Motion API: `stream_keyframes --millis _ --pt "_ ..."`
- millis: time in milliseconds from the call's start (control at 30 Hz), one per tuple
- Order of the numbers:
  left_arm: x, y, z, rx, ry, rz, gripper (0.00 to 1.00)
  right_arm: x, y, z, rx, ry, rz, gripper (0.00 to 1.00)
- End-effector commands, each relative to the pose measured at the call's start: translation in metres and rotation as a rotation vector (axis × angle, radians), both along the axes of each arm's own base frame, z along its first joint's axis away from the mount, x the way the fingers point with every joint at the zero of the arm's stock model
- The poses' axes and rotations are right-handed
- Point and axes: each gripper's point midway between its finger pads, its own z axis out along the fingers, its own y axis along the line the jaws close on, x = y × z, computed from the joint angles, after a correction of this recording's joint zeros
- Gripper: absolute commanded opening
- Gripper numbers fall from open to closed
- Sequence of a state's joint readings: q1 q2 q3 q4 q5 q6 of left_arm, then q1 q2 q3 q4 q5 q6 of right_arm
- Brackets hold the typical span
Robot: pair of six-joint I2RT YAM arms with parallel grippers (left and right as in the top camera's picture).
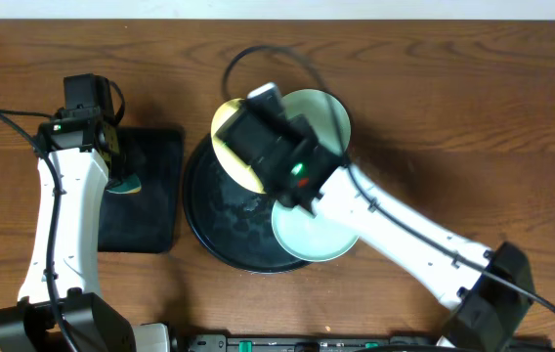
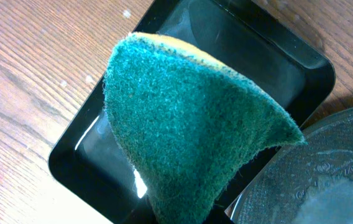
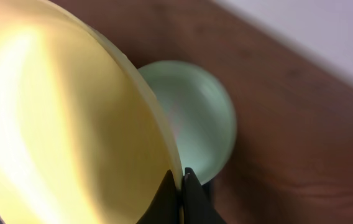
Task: Clean dirty plates on tray and stack at the side
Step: 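Carry yellow plate right and set it on the table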
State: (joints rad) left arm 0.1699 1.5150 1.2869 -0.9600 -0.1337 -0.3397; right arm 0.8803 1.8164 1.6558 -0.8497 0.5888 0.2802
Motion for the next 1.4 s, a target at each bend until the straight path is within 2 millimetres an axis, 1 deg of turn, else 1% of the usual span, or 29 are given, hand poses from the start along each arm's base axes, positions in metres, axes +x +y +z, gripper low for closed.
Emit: stream_keyframes --millis 0,67,133,200,267,333,400,533,567,600,633,733,800,867,1000,1133,1200,1233,1300,1367 --pt "-0.001 0.003 -0.002 0.01 0.006 -0.002 0.08 -0.003 0.005 0.007 0.293 0.201 0.062 0.01" --pt "-0.001 0.003 -0.002 0.01 0.005 -0.002 0.08 0.004 -0.01 0.012 0.391 0.271 0.057 0.01" --pt "-0.001 0.003 -0.002 0.01 0.004 -0.002 0.08 0.013 -0.032 0.018 0.47 0.312 0.032 0.01" --pt "-0.001 0.003 -0.002 0.01 0.004 -0.002 0.08 0.024 -0.064 0.022 0.526 0.336 -0.029 0.01" --pt "-0.001 0.003 -0.002 0.01 0.005 -0.002 0.08 0.032 -0.098 0.02 0.546 0.355 -0.107 0.01" --pt "-0.001 0.003 -0.002 0.01 0.005 -0.002 0.08 0.036 -0.138 0.013 0.542 0.384 -0.215 0.01" --pt "-0.001 0.003 -0.002 0.01 0.005 -0.002 0.08 0.035 -0.183 0.001 0.521 0.417 -0.335 0.01" --pt "-0.001 0.003 -0.002 0.01 0.005 -0.002 0.08 0.025 -0.243 -0.023 0.496 0.479 -0.463 0.01" --pt "-0.001 0.003 -0.002 0.01 0.005 -0.002 0.08 0.022 -0.255 -0.03 0.491 0.494 -0.484 0.01" --pt "-0.001 0.003 -0.002 0.01 0.005 -0.002 0.08 0.017 -0.266 -0.04 0.486 0.512 -0.507 0.01" --pt "-0.001 0.003 -0.002 0.01 0.004 -0.002 0.08 0.012 -0.278 -0.055 0.479 0.532 -0.528 0.01" --pt "-0.001 0.003 -0.002 0.01 0.003 -0.002 0.08 0.001 -0.293 -0.088 0.466 0.567 -0.548 0.01" --pt "0.0 0.003 -0.002 0.01 0.003 -0.002 0.08 -0.007 -0.299 -0.113 0.464 0.583 -0.564 0.01" --pt "0.0 0.003 -0.002 0.011 0.0 -0.002 0.07 -0.014 -0.304 -0.133 0.466 0.591 -0.58 0.01" --pt "0.003 0.003 -0.001 0.013 -0.01 -0.002 0.08 -0.024 -0.316 -0.162 0.479 0.583 -0.617 0.01" --pt "0.005 0.004 0.0 0.015 -0.021 -0.003 0.08 -0.027 -0.324 -0.176 0.489 0.558 -0.635 0.02" --pt "0.006 0.004 0.0 0.015 -0.024 -0.003 0.08 -0.024 -0.326 -0.179 0.493 0.536 -0.635 0.07" --pt "0.006 0.004 0.0 0.015 -0.026 -0.002 0.08 -0.022 -0.327 -0.178 0.494 0.527 -0.634 0.13" --pt "0.008 0.004 0.001 0.017 -0.033 -0.002 0.08 -0.017 -0.327 -0.175 0.502 0.51 -0.627 0.36" --pt "0.009 0.004 0.001 0.017 -0.037 -0.002 0.08 -0.013 -0.32 -0.169 0.536 0.515 -0.605 0.47"
